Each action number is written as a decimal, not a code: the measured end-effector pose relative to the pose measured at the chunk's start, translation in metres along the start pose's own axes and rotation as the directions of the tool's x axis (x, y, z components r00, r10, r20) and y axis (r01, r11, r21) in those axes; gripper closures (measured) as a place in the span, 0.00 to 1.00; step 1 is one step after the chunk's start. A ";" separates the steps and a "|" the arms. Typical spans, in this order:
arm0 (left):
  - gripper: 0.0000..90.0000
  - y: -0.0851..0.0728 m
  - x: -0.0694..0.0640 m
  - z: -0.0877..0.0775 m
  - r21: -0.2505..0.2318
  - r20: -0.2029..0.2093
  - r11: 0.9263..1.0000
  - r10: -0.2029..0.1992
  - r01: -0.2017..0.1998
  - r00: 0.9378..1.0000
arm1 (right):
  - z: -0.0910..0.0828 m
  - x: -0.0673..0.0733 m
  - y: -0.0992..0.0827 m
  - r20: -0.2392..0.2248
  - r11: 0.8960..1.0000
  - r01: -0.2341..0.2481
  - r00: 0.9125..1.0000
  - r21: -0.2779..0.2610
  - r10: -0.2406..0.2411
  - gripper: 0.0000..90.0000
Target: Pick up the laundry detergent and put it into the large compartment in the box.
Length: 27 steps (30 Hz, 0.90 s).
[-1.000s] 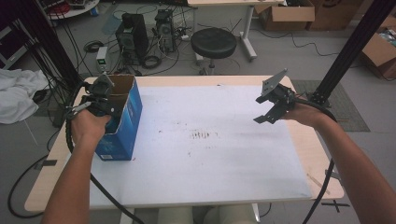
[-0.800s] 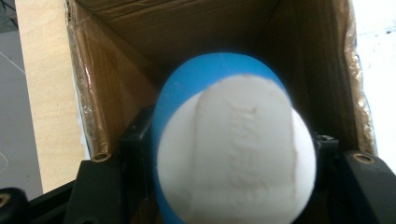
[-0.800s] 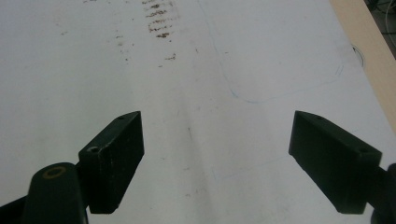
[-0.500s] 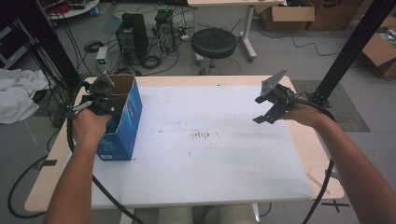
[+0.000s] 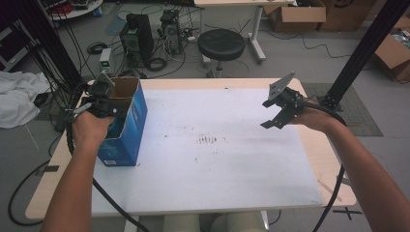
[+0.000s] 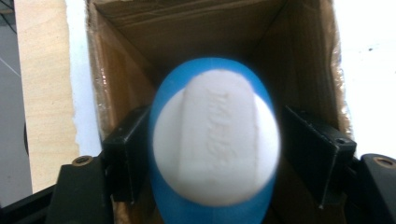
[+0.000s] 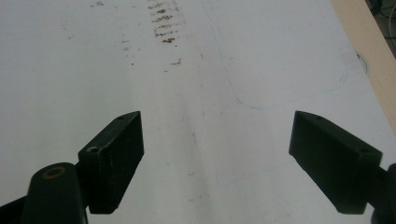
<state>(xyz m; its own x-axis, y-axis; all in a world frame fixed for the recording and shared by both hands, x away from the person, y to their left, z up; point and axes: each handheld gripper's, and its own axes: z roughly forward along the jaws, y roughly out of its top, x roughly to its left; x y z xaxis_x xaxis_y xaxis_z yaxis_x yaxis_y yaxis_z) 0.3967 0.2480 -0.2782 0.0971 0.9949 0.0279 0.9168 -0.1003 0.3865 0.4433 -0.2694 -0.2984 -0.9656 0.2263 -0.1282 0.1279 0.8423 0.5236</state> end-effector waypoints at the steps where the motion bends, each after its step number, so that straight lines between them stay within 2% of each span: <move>1: 0.32 0.000 0.000 0.000 0.000 0.000 1.000 0.000 0.000 1.000 | 0.000 0.000 0.000 0.000 1.000 0.001 1.000 -0.002 -0.001 0.20; 13: 0.31 0.002 -0.001 -0.016 -0.017 -0.012 1.000 0.002 -0.002 1.000 | -0.003 0.002 0.000 0.005 1.000 0.001 1.000 -0.006 -0.001 0.20; 20: 0.29 0.005 -0.004 -0.033 -0.034 -0.028 0.999 0.023 -0.023 0.999 | -0.007 0.003 0.000 0.012 1.000 0.001 1.000 -0.011 -0.001 0.20; 27: 0.26 0.007 -0.010 -0.042 -0.047 -0.033 0.998 0.047 -0.049 0.998 | -0.009 0.005 0.000 0.013 1.000 0.004 1.000 -0.013 -0.004 0.19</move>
<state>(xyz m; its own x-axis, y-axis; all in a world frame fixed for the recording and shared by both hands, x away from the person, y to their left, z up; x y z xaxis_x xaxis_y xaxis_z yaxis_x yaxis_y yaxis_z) 0.3858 0.2376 -0.2370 0.1277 0.9888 0.0766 0.8919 -0.1483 0.4272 0.4370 -0.2725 -0.2914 -0.9629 0.2296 -0.1416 0.1211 0.8369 0.5337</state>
